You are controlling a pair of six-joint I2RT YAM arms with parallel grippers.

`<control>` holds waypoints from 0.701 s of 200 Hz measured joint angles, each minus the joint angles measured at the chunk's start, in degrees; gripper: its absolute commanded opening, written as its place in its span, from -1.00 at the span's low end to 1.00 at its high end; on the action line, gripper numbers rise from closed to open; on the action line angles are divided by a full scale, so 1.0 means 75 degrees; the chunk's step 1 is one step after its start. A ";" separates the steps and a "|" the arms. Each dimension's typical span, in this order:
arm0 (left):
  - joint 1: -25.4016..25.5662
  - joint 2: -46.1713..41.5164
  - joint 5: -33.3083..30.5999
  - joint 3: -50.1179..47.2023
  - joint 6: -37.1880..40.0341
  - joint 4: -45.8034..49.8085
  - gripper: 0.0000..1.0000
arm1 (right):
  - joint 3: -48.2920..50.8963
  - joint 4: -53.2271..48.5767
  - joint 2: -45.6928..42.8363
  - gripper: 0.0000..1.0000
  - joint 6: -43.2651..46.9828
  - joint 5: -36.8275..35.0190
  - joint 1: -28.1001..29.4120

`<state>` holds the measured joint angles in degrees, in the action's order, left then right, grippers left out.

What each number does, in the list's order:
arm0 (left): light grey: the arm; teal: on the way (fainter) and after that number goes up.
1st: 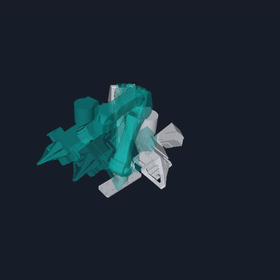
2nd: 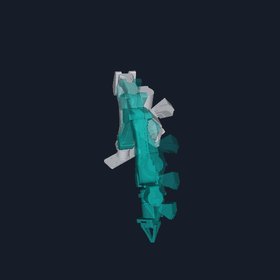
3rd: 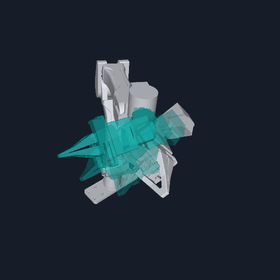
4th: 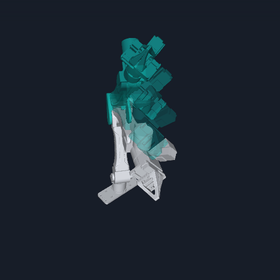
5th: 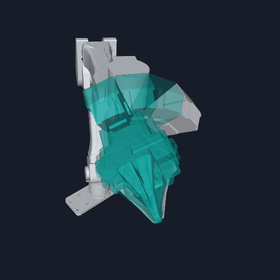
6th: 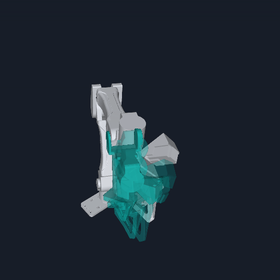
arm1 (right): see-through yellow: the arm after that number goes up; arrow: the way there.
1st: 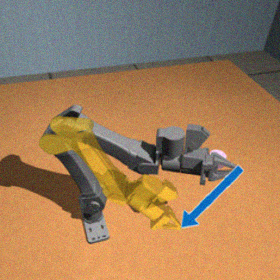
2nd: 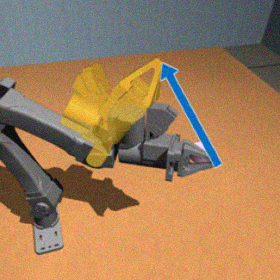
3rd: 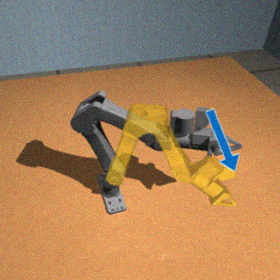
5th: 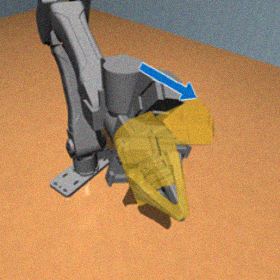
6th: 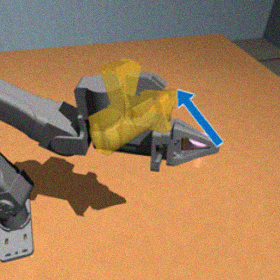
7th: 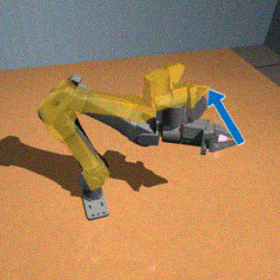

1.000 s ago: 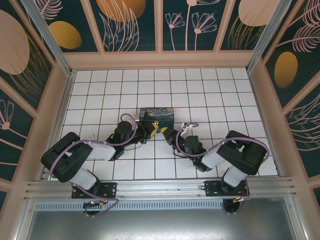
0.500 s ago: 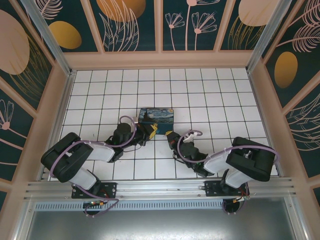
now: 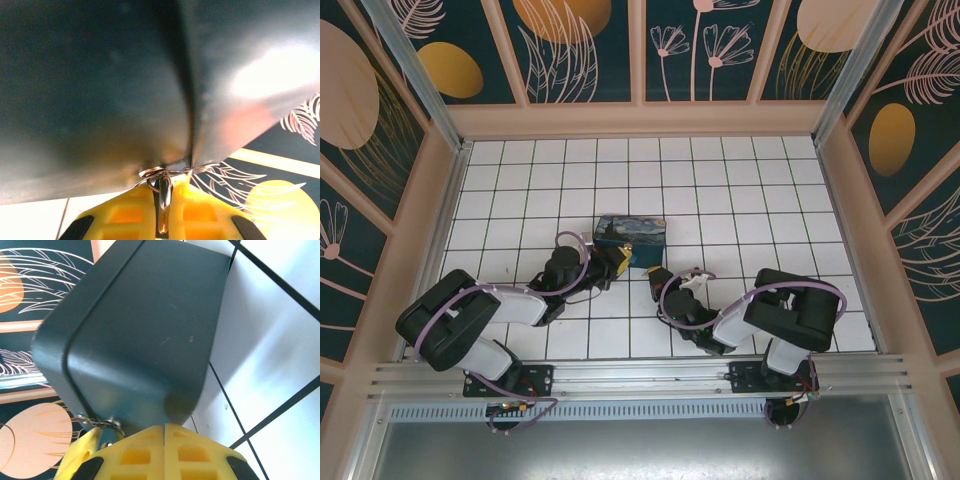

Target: Unlock the padlock with the key

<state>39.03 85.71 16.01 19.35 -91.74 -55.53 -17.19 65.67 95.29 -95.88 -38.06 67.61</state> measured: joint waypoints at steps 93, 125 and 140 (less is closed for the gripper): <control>0.0000 0.0673 -0.0303 0.0029 0.1722 0.1029 -0.86 | 0.0058 -0.0490 -0.1582 -1.00 0.1201 0.1349 -0.0478; 0.0000 0.0927 -0.0122 0.0227 0.1865 0.0976 -0.39 | 0.0119 -0.0787 -0.1880 -1.00 0.1341 0.1518 -0.0510; 0.0000 0.0933 -0.0047 0.0219 0.1918 0.0985 -0.22 | 0.0181 -0.0941 -0.2008 -1.00 0.1346 0.1515 -0.0510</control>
<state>39.03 92.71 15.66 20.99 -77.36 -48.14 -15.84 58.61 80.23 -85.78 -26.70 63.79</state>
